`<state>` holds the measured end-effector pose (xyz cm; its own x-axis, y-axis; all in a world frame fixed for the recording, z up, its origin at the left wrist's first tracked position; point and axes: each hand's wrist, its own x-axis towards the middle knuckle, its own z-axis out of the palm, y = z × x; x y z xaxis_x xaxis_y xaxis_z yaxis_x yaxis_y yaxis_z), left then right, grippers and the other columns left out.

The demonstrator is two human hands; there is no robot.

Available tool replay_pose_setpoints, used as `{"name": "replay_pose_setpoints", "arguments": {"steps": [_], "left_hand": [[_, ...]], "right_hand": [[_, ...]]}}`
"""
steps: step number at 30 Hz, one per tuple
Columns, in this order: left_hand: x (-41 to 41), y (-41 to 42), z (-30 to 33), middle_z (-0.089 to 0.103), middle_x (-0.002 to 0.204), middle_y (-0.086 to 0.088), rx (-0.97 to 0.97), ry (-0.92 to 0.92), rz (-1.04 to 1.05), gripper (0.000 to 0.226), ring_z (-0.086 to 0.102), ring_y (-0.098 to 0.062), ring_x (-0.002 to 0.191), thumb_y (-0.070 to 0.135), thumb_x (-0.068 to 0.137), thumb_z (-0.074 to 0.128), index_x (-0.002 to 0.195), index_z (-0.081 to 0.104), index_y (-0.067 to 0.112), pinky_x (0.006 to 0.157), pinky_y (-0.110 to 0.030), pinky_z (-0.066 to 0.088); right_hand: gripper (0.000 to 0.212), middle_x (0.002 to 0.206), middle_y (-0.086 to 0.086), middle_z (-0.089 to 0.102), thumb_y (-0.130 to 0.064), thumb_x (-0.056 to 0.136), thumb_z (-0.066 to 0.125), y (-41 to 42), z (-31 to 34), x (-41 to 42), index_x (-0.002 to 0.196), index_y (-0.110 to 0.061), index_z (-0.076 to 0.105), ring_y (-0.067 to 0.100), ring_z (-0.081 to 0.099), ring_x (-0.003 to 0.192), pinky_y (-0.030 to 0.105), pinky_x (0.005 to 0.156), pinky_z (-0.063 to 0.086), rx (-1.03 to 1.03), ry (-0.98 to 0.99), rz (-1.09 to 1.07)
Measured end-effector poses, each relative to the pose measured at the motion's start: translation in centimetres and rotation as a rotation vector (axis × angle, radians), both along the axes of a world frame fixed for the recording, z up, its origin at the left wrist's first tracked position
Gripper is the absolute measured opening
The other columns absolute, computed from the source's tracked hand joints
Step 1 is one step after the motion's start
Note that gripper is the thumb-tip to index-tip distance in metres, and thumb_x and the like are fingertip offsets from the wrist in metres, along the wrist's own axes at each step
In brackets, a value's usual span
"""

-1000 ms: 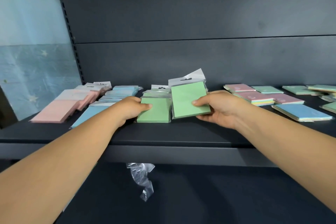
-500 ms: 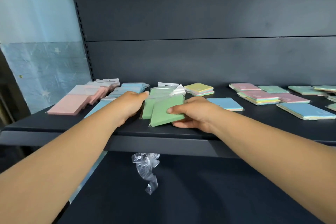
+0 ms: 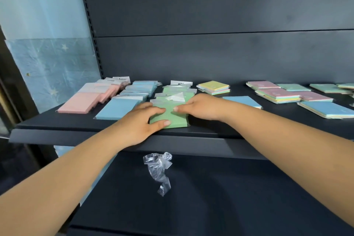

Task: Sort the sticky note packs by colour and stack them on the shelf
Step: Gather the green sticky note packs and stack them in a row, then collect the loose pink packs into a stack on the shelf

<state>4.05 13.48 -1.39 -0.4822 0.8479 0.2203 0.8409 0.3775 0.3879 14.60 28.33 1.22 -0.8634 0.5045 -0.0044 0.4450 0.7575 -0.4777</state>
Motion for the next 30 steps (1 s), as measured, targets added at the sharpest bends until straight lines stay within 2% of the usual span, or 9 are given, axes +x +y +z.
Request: {"name": "replay_pose_setpoints", "arguments": {"steps": [1,3,7,13,17,20,22,26,30], "left_hand": [[-0.1,-0.1,0.1,0.026,0.15,0.005,-0.01,0.019,-0.007,0.052,0.02,-0.009,0.14,0.042,0.089,0.05,0.138,0.041,0.026,0.107,-0.018,0.016],[-0.4,-0.1,0.2,0.028,0.15,0.007,-0.039,0.048,-0.014,0.054,0.024,-0.009,0.138,0.042,0.089,0.051,0.138,0.04,0.024,0.104,-0.016,0.018],[-0.8,0.2,0.3,0.031,0.147,0.01,-0.059,0.072,-0.018,0.054,0.029,-0.009,0.134,0.043,0.089,0.051,0.137,0.039,0.023,0.097,-0.014,0.021],[-0.1,0.1,0.1,0.028,0.149,0.013,0.031,0.114,-0.072,0.055,0.025,-0.006,0.137,0.045,0.087,0.052,0.138,0.038,0.028,0.105,-0.016,0.018],[1.6,1.1,0.8,0.036,0.146,0.012,0.09,0.219,-0.151,0.044,0.028,-0.005,0.136,0.039,0.093,0.046,0.135,0.044,0.028,0.102,-0.013,0.017],[2.8,2.4,1.4,0.05,0.134,0.013,0.1,0.243,-0.212,0.037,0.041,-0.005,0.125,0.039,0.094,0.044,0.128,0.052,0.027,0.083,-0.007,0.022],[3.6,3.5,1.6,0.057,0.126,0.014,0.1,0.224,-0.231,0.034,0.047,-0.006,0.118,0.04,0.094,0.043,0.123,0.056,0.028,0.079,-0.01,0.025],[5.0,6.3,2.1,0.065,0.106,0.014,0.104,0.141,-0.19,0.028,0.057,-0.011,0.099,0.041,0.093,0.045,0.108,0.063,0.027,0.088,-0.029,0.044],[6.1,10.0,2.9,0.065,0.1,0.008,0.084,0.151,-0.122,0.028,0.055,-0.013,0.089,0.04,0.094,0.045,0.103,0.064,0.022,0.079,-0.028,0.044]], "right_hand": [[0.051,0.122,0.001,0.059,-0.058,0.088,0.043,0.2,0.0,0.2,0.111,-0.017,0.064,0.02,0.052,0.113,0.027,0.086,0.037,-0.024,0.01,0.006],[0.056,0.141,-0.001,0.047,-0.056,0.092,0.036,0.6,0.2,0.8,0.127,-0.017,0.055,0.019,0.042,0.128,0.026,0.095,0.03,-0.058,0.049,-0.014],[0.051,0.133,0.01,0.052,-0.043,0.099,0.03,3.5,0.0,2.5,0.121,-0.006,0.057,0.026,0.046,0.121,0.027,0.091,0.034,0.095,0.006,-0.123],[0.041,0.14,0.007,0.045,-0.03,0.101,0.029,5.9,-1.2,5.1,0.127,-0.007,0.051,0.024,0.039,0.13,0.03,0.104,0.028,0.191,-0.151,-0.146],[0.038,0.143,0.006,0.04,-0.021,0.099,0.035,6.5,-1.5,6.2,0.131,-0.003,0.044,0.024,0.038,0.128,0.029,0.101,0.029,0.285,-0.085,-0.168],[0.045,0.155,-0.001,0.021,-0.026,0.099,0.038,7.2,-1.4,7.7,0.142,-0.012,0.035,0.017,0.025,0.14,0.024,0.107,0.022,0.293,-0.042,-0.206],[0.041,0.151,0.001,0.032,-0.028,0.099,0.039,7.9,-1.4,8.7,0.137,-0.013,0.044,0.02,0.032,0.136,0.028,0.108,0.024,0.267,-0.089,-0.193],[0.033,0.133,0.003,0.054,-0.03,0.096,0.046,9.3,-1.0,10.2,0.12,-0.011,0.059,0.022,0.046,0.124,0.033,0.105,0.034,0.212,-0.058,-0.187],[0.049,0.139,-0.006,0.046,-0.043,0.087,0.058,11.5,-0.3,11.1,0.131,-0.022,0.051,0.014,0.04,0.128,0.024,0.103,0.03,0.235,-0.039,-0.129]]}}
